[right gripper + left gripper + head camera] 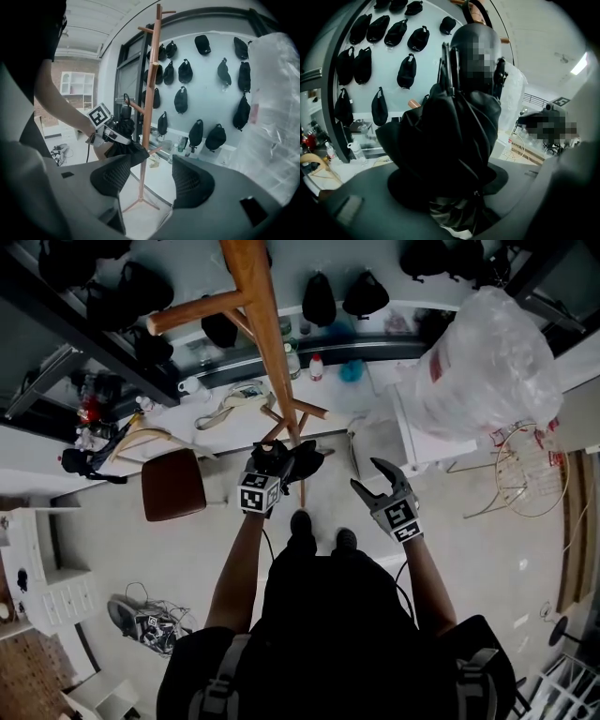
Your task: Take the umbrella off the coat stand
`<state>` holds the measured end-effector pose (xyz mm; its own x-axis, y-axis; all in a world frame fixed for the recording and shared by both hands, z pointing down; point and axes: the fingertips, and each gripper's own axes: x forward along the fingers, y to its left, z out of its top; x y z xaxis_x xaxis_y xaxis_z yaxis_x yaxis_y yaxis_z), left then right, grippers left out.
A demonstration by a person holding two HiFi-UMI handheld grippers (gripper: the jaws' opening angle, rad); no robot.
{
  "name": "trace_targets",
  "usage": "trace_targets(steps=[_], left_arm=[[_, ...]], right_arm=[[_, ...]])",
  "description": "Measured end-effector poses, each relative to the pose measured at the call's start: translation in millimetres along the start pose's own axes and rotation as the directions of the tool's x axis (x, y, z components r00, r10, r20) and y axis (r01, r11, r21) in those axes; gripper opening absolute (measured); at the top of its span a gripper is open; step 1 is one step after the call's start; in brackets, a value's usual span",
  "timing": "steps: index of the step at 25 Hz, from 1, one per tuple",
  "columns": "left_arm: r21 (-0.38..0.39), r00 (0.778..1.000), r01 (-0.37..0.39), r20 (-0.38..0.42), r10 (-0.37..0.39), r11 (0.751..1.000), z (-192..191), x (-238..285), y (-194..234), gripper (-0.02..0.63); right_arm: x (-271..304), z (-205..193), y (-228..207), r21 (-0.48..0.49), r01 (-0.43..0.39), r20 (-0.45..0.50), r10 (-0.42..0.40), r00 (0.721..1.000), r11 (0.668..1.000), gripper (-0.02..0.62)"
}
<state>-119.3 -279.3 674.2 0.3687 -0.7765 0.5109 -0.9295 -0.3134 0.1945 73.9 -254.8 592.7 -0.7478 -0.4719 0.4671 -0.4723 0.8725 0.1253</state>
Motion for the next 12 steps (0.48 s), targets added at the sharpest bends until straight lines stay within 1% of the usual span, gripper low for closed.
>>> trace_targets(steps=[6,12], left_arm=[[-0.021,0.999,-0.044,0.002,0.044,0.999,-1.8,-12.0,-0.1,0.249],[-0.042,0.997,-0.079,0.011,0.080,0.996,-2.5,-22.8,-4.8,0.249]], right_arm=[[-2.0,0.1,-2.2,0.004,-0.047,0.027,0.047,0.999,0.999,0.270],[-4.0,-3.1,-5.2,-0.005,-0.075,0.035,0.075,0.997,0.997,0.270]])
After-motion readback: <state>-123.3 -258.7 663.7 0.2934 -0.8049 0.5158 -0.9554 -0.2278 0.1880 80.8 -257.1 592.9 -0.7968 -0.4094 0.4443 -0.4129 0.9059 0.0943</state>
